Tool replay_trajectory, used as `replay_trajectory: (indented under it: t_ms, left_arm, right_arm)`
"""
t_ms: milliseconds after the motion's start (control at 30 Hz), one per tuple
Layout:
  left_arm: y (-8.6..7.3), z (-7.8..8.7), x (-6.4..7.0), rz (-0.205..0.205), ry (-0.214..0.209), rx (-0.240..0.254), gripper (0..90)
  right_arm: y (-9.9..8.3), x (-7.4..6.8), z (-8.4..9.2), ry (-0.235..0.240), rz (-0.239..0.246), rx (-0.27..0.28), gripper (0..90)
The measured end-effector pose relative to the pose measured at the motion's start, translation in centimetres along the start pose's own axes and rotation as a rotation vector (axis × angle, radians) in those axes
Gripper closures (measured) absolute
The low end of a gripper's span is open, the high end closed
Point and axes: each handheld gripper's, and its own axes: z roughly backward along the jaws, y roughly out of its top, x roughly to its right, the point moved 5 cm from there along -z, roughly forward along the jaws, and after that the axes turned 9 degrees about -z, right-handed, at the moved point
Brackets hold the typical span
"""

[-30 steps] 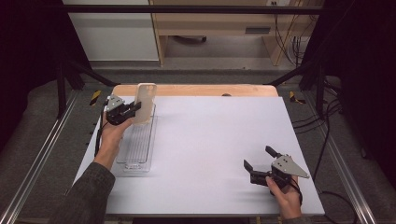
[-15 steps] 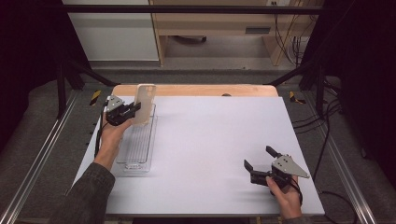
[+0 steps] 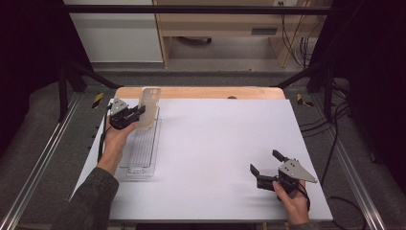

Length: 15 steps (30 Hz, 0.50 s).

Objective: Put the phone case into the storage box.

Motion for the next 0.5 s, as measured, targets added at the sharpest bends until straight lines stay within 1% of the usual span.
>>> replay_trajectory:
  t_ms: [500]
  left_arm:
    - [-0.30, 0.12, -0.30, 0.006, 0.008, -0.015, 79.0]
  right_arm:
    - [-0.03, -0.04, -0.04, 0.002, 0.000, -0.001, 2.3]
